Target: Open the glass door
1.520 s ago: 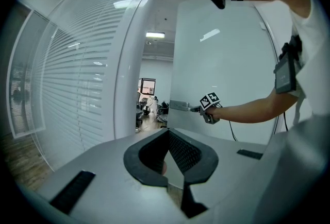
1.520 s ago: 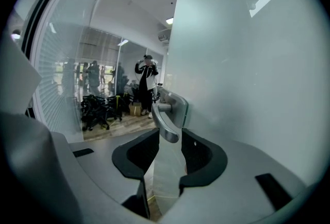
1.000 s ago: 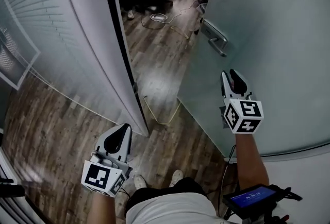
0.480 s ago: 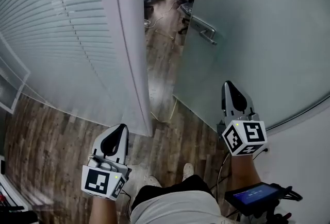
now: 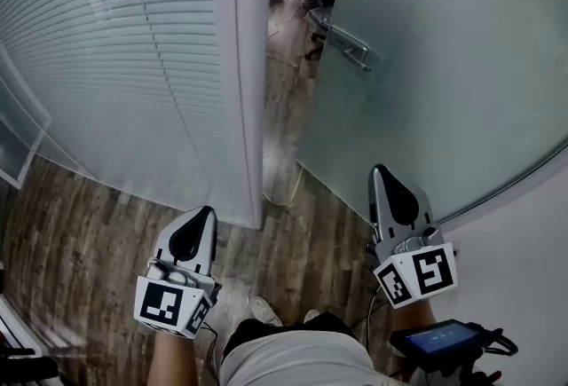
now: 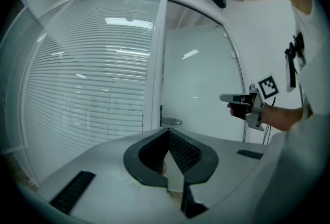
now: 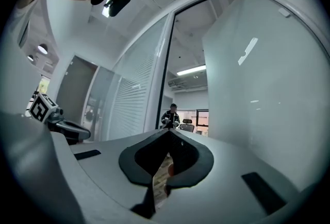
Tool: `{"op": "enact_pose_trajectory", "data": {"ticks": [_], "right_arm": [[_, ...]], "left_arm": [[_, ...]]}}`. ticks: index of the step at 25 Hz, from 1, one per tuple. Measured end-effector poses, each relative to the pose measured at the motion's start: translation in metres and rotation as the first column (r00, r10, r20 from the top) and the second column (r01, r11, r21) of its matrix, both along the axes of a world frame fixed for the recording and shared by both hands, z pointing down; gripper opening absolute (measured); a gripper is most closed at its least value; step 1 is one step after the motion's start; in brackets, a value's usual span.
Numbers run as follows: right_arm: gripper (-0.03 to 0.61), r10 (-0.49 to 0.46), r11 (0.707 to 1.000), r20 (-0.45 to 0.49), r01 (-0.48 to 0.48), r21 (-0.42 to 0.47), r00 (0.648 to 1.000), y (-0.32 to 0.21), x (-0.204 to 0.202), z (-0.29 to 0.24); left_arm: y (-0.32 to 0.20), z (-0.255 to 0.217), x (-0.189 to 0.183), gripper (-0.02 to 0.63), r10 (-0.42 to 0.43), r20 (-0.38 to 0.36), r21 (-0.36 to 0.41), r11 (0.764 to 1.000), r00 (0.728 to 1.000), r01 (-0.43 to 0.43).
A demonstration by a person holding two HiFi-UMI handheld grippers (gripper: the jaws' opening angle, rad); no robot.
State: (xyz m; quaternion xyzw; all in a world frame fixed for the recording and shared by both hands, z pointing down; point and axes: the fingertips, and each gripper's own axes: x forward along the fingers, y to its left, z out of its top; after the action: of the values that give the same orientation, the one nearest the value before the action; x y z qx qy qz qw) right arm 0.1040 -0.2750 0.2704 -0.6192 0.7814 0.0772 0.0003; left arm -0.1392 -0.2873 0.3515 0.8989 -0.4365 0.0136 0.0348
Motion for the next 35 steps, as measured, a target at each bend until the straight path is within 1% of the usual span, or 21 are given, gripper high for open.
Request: {"op": "enact_pose_trajectory", "data": {"ticks": [5, 10, 14, 17, 22, 25, 29, 32, 35], "right_arm": [[0.003, -0.056, 0.997, 0.008, 0.057, -0.045, 0.998, 0.028, -0.002, 0.013], [0.002, -0.120, 0.991, 0.043, 0.122, -0.056, 0.992, 0.069, 0.004, 0.011], [0.003, -0.196, 0.978, 0.050, 0.198, -0.061, 0.979, 0.106, -0.002, 0.005], [0.002, -0.246, 0.966, 0.055, 0.249, -0.064, 0.968, 0.131, -0.006, 0.001], [0.002, -0.304, 0.948, 0.073, 0.309, -0.076, 0.950, 0.158, -0.014, 0.002], [0.002, -0.342, 0.935, 0.074, 0.347, -0.073, 0.937, 0.167, -0.033, -0.004], [0.002, -0.387, 0.919, 0.072, 0.391, -0.051, 0.919, 0.178, -0.062, -0.017], [0.002, -0.419, 0.905, 0.067, 0.423, -0.049, 0.905, 0.194, -0.090, -0.019], [0.002, -0.454, 0.887, 0.076, 0.459, -0.056, 0.888, 0.213, -0.129, -0.015]], "left_arm": [[0.027, -0.007, 0.004, 0.000, -0.037, -0.003, -0.006, 0.999, 0.999, 0.037], [0.072, -0.020, 0.017, -0.002, -0.069, 0.004, -0.003, 0.998, 0.998, 0.069], [0.118, -0.026, 0.019, 0.000, -0.112, 0.015, -0.012, 0.994, 0.994, 0.112], [0.151, -0.027, 0.014, 0.000, -0.161, 0.020, -0.024, 0.987, 0.987, 0.161], [0.192, -0.028, 0.008, -0.001, -0.210, 0.037, -0.042, 0.976, 0.977, 0.212], [0.206, -0.035, -0.006, 0.000, -0.238, 0.041, -0.039, 0.970, 0.970, 0.240], [0.225, -0.048, -0.032, 0.000, -0.274, 0.031, -0.014, 0.962, 0.961, 0.274], [0.246, -0.049, -0.060, -0.001, -0.309, 0.019, -0.004, 0.951, 0.951, 0.309], [0.272, -0.048, -0.099, -0.001, -0.354, 0.016, 0.008, 0.935, 0.935, 0.354]]}}
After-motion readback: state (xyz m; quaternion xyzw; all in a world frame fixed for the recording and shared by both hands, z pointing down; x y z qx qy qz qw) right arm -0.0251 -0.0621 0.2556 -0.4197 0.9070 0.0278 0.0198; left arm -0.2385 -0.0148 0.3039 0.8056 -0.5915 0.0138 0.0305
